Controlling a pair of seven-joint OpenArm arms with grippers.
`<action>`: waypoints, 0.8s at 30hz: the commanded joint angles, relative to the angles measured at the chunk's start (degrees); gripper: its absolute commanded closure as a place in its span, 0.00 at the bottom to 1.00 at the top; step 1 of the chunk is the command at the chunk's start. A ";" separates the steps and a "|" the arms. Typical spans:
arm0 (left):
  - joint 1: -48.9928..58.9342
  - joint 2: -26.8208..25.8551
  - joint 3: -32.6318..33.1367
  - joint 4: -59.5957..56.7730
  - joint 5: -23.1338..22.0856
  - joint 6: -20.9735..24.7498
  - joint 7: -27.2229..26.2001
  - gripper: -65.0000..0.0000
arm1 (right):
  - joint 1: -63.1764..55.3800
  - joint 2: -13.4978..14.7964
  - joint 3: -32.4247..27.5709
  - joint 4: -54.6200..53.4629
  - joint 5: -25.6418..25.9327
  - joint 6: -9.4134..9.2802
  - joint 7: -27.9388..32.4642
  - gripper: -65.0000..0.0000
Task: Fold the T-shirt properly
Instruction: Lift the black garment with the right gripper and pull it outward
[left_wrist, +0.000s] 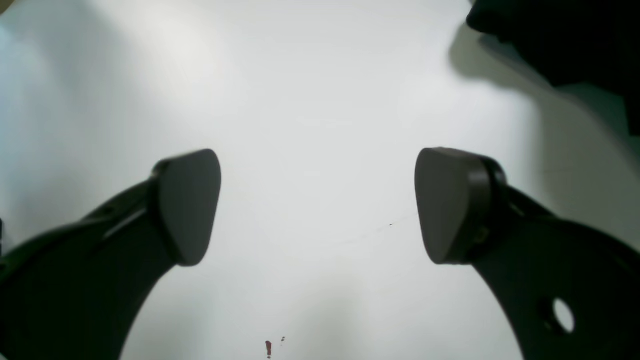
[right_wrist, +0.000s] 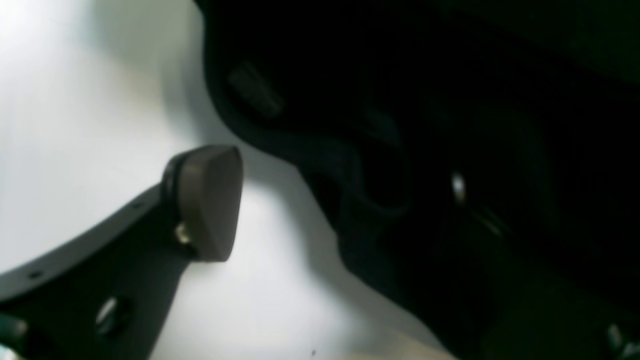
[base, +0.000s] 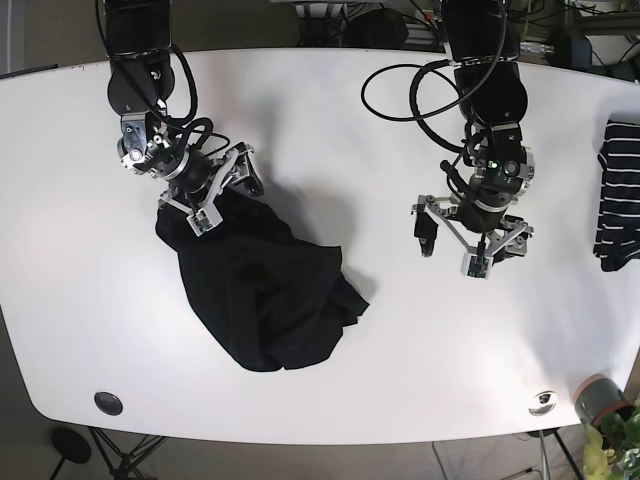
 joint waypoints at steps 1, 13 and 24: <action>-0.96 -0.19 0.11 0.88 -0.45 0.24 -1.48 0.13 | 0.55 0.46 0.25 0.39 0.25 0.27 0.06 0.43; -1.23 -0.28 -0.07 0.88 -0.45 0.24 -1.48 0.13 | -1.56 0.37 -0.19 5.49 0.25 0.18 -0.11 0.97; -1.05 -0.46 -0.07 1.32 -0.54 0.24 -1.57 0.13 | -1.65 0.46 -0.28 27.73 0.25 0.27 -12.86 0.97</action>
